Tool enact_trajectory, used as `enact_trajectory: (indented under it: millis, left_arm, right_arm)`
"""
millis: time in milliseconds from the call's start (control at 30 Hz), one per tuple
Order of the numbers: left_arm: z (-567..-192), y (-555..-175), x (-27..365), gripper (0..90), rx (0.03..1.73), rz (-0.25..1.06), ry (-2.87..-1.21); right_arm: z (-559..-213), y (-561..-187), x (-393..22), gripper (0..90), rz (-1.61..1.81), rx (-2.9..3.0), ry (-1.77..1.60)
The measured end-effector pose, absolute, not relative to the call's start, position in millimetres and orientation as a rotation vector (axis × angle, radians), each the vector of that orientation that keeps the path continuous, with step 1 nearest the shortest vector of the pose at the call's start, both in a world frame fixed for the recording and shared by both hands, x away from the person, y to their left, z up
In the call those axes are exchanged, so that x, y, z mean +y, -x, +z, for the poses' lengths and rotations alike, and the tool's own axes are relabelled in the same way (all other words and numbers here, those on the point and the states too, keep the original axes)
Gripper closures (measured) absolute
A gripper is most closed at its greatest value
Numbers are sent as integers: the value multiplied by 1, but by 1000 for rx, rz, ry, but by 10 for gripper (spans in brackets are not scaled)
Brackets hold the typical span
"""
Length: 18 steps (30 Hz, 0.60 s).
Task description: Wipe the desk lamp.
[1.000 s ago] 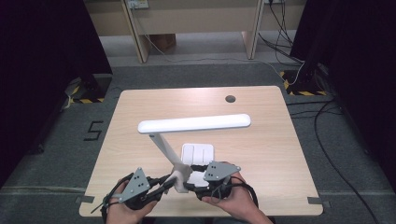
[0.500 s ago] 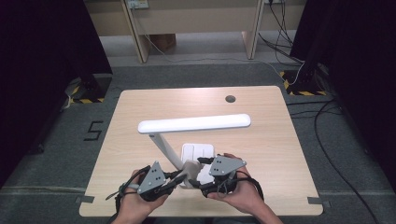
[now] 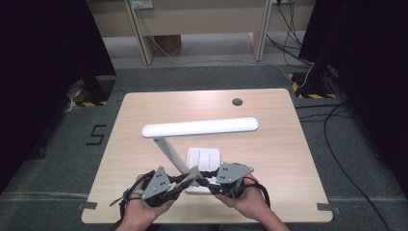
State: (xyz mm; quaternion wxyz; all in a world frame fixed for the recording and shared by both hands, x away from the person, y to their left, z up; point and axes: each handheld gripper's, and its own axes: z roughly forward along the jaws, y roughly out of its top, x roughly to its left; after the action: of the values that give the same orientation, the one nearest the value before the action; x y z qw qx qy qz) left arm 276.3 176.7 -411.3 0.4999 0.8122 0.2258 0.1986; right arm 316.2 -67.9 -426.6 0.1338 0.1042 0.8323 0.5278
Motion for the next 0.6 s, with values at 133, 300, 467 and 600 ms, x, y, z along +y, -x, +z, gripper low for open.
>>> enact_trajectory:
  millis: [133, 300, 467, 600]
  left_arm:
    - [-415, -273, 180, 637, 556, 508, -1926]
    - [-426, -258, 194, 603, 605, 526, -1880]
    - [-448, -260, 214, 613, 790, 475, -1861]
    - [-467, -278, 213, 582, 852, 434, -1899]
  right_arm:
    - [-425, -317, -70, 803, 1506, 2397, -332]
    - [-420, -322, -81, 806, 1499, 2352, -398]
    - [-409, -327, -89, 807, 1523, 2267, -461]
    - [-397, -331, -87, 806, 1530, 2223, -466]
